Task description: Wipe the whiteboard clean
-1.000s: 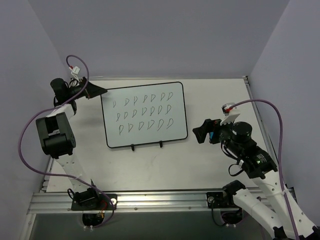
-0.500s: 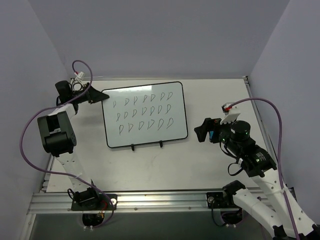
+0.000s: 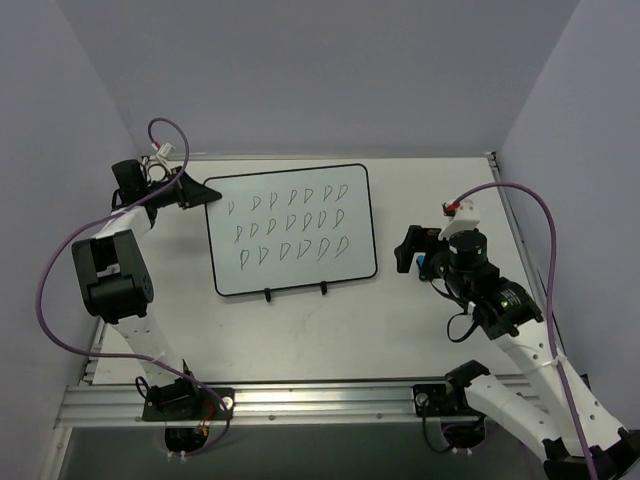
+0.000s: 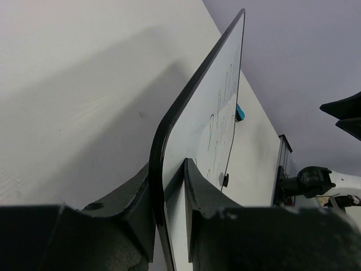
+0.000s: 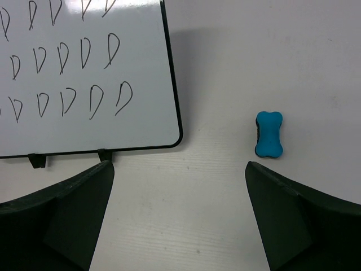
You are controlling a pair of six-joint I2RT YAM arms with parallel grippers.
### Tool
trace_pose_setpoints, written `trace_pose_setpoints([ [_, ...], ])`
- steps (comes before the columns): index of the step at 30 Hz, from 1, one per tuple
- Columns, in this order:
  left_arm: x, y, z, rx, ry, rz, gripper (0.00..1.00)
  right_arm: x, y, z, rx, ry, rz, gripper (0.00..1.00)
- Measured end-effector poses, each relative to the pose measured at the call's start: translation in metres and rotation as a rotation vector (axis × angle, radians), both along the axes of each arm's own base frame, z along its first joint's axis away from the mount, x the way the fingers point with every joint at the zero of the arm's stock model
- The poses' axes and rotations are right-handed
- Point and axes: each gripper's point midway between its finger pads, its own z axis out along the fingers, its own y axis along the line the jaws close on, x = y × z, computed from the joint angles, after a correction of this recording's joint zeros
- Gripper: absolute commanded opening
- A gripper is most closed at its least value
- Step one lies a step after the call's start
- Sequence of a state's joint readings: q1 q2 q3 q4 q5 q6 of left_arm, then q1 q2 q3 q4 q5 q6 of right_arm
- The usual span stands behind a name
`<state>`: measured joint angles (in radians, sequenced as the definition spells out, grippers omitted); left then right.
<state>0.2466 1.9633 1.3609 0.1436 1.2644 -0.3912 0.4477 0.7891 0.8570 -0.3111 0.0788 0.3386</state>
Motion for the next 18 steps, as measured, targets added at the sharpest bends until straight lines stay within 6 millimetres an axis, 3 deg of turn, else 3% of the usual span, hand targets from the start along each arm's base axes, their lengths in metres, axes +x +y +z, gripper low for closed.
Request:
trace_pose_setpoints([
  [6, -0.006, -0.006, 0.010, 0.038, -0.054, 0.027, 0.02, 0.006, -0.007, -0.005, -0.016, 0.013, -0.058, 0.97],
  [11, -0.007, -0.009, 0.010, 0.034, -0.097, 0.026, 0.02, 0.032, -0.015, -0.036, -0.078, 0.135, -0.126, 0.93],
  [14, -0.007, -0.011, 0.012, 0.008, -0.128, 0.016, 0.02, 0.053, -0.041, -0.062, -0.094, 0.235, -0.214, 0.91],
  [18, -0.008, -0.012, 0.012, -0.034, -0.203, 0.013, 0.02, 0.063, -0.070, -0.085, -0.124, 0.315, -0.305, 0.89],
])
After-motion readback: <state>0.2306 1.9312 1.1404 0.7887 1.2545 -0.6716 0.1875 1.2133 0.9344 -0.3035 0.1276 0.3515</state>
